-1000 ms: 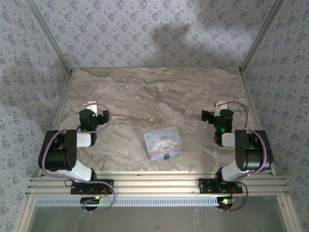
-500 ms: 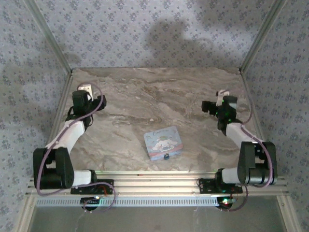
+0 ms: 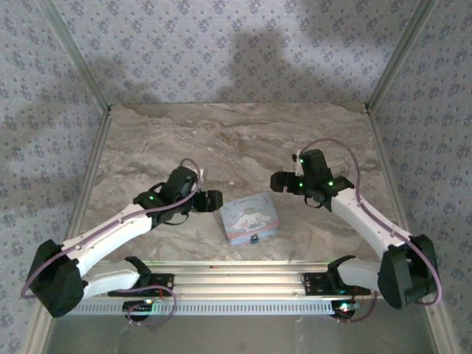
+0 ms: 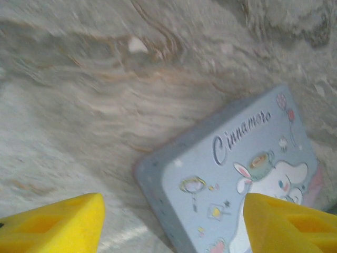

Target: Unlock a padlock with a key

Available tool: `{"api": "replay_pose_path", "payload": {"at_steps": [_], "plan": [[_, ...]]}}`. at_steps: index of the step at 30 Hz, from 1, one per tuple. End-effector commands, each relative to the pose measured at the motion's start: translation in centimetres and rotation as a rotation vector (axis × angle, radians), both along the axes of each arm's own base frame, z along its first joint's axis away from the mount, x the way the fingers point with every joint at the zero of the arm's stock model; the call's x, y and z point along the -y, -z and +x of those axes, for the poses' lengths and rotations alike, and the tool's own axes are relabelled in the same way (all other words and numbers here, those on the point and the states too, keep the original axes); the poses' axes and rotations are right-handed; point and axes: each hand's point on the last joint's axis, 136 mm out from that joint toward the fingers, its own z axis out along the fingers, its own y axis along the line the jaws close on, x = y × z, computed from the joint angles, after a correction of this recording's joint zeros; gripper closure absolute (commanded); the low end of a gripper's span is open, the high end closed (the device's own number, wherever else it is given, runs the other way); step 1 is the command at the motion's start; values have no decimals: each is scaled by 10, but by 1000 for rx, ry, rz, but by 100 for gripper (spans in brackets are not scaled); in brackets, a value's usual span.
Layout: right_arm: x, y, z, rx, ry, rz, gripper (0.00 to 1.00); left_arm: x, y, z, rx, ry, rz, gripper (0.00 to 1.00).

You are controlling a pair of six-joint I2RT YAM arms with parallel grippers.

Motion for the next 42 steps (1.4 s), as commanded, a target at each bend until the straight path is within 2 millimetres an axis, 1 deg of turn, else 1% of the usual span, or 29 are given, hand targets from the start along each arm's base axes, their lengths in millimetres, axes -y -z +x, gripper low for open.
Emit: {"api": "replay_pose_path", "payload": {"at_steps": [1,4,7,12,14,17,20,22,25,28,32,35,36,37,38,40,42], "plan": [[-3,4,-25,-83,33,54,9,7,16,-16,-90,-29,-2,30],[-14,12,-41,-136,4,55,8,14,28,-28,-139,-4,-15,30],[-22,21,-60,-189,-30,32,8,23,37,-33,-184,9,-54,31],[-30,47,-90,-277,-10,41,7,41,43,-37,-230,53,-109,38],[-34,57,-96,-299,-3,58,8,48,48,-37,-255,72,-112,41],[-39,68,-99,-328,-8,74,9,59,56,-35,-288,96,-112,48],[-47,74,-97,-347,-34,78,13,64,59,-26,-294,105,-88,53],[-55,77,-92,-350,-55,89,17,63,59,-14,-290,86,-76,56],[-72,76,-74,-345,-82,132,20,58,55,13,-269,39,-82,57],[-87,71,-44,-334,-86,157,23,58,48,45,-228,17,-81,59],[-108,58,4,-309,-113,187,24,57,36,91,-183,12,-41,60],[-121,50,28,-311,-125,193,24,56,25,118,-155,11,-2,60],[-123,48,35,-314,-120,190,23,56,23,125,-146,15,12,59],[-123,48,38,-318,-114,181,22,54,21,129,-141,15,26,55],[-121,47,42,-320,-101,170,19,52,21,133,-138,11,49,48],[-114,50,45,-329,-75,148,16,44,23,136,-140,-3,89,40],[-103,52,44,-343,-24,140,13,34,27,134,-145,-26,116,34]]}}
